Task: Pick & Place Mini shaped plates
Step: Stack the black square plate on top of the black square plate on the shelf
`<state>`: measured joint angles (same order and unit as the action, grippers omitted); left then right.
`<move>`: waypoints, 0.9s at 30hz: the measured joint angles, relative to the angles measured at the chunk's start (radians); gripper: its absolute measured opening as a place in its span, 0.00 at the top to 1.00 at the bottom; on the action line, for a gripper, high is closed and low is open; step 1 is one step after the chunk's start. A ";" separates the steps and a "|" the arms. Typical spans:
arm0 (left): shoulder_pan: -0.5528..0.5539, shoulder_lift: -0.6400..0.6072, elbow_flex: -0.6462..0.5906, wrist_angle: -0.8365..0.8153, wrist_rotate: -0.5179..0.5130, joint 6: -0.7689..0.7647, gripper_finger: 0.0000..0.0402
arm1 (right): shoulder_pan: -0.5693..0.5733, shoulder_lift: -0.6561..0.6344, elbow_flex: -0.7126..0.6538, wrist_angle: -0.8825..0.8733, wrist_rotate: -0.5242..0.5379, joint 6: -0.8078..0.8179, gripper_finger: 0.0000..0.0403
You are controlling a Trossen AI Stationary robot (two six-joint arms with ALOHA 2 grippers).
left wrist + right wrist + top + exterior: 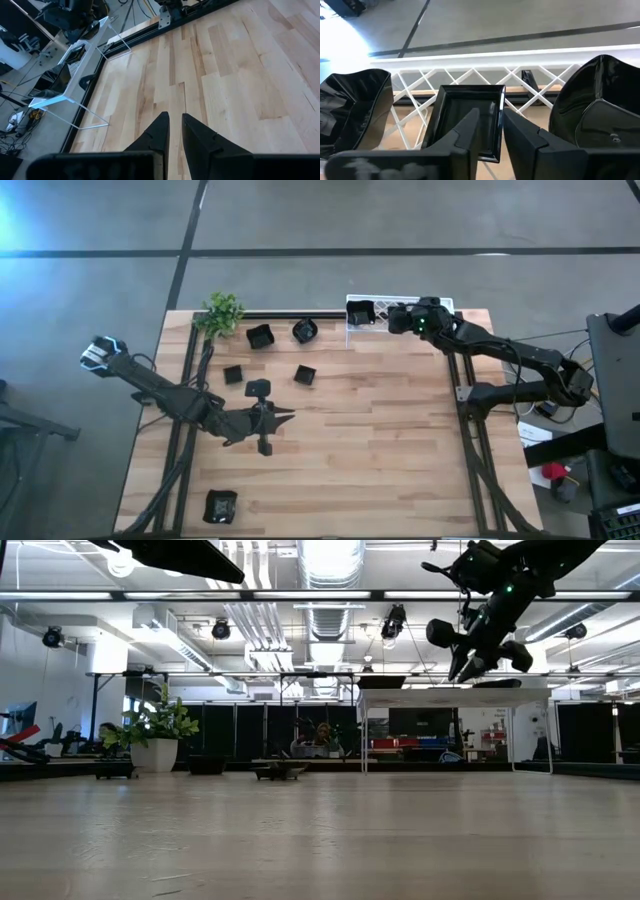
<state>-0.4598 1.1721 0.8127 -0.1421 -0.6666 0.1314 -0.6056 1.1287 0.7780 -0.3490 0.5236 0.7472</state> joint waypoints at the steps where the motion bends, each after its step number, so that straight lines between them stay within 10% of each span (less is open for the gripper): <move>1: 0.000 0.000 0.000 0.000 0.000 0.000 0.88 | 0.000 -0.002 0.000 0.000 0.001 -0.006 0.78; 12: 0.000 0.000 -0.010 -0.003 -0.016 0.002 0.88 | 0.053 -0.159 0.000 0.004 -0.025 -0.232 0.88; 27: -0.011 0.000 -0.014 -0.174 0.160 -0.204 0.88 | 0.484 -0.185 -0.011 -0.019 -0.027 -0.444 0.98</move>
<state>-0.4711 1.1725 0.7982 -0.3162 -0.5062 -0.0725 -0.1217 0.9434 0.7672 -0.3683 0.4965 0.3027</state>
